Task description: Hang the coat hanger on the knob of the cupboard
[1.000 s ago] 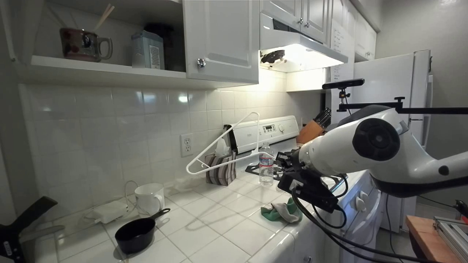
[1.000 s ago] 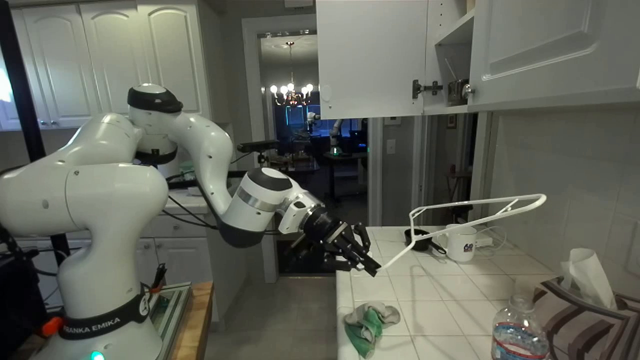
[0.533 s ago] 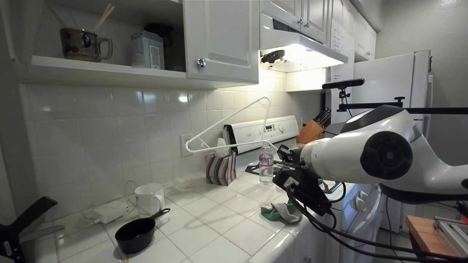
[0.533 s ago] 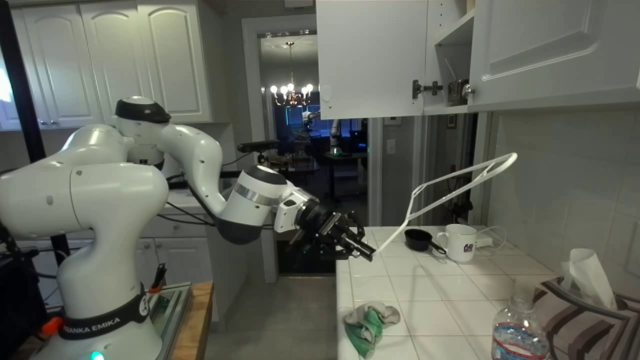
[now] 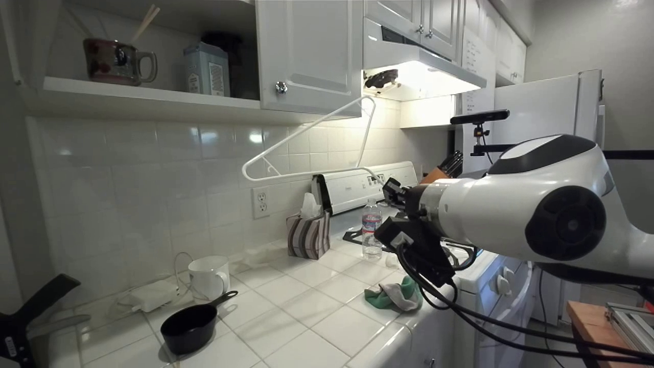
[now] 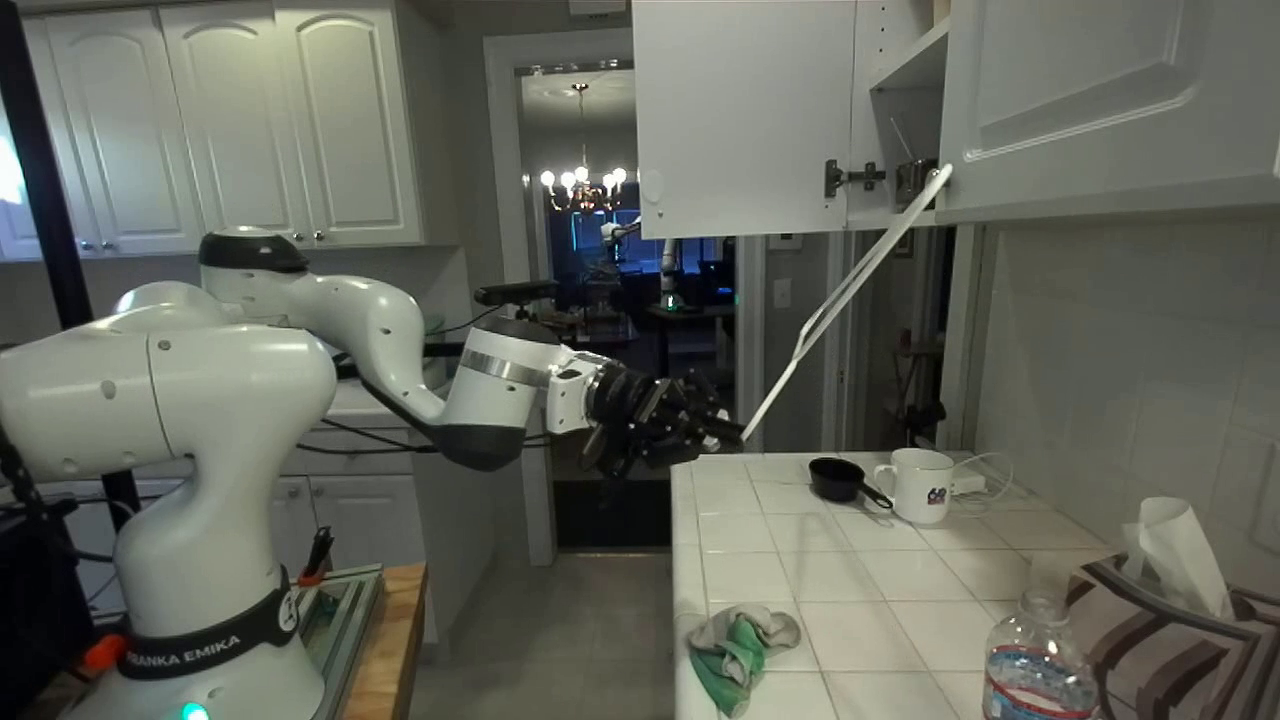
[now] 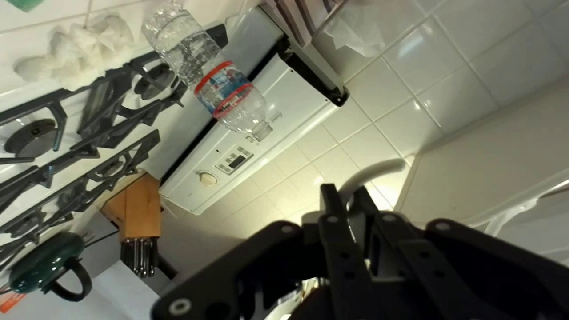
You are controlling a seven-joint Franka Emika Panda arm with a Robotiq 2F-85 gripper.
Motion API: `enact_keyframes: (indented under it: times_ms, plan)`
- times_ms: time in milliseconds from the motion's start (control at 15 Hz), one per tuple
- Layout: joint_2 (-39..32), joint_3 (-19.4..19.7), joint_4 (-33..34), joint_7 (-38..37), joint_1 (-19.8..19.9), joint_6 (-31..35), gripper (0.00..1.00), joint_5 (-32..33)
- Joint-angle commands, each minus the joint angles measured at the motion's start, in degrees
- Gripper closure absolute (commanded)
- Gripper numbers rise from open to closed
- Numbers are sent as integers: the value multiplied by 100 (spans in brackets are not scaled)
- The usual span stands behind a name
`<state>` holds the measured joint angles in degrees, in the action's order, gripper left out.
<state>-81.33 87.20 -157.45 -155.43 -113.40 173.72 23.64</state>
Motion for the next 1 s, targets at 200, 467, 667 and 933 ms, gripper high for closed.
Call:
enact_keyframes:
  times_ms: [200, 467, 667, 933]
  plan:
    - [-383, 606, 7, -255, -683, -1099, 97, 281]
    - [-379, 866, 9, -129, -285, -692, 97, 445]
    - [-405, 758, 7, 54, -430, -918, 90, 228]
    - [-394, 693, 69, 19, -291, -815, 97, 218]
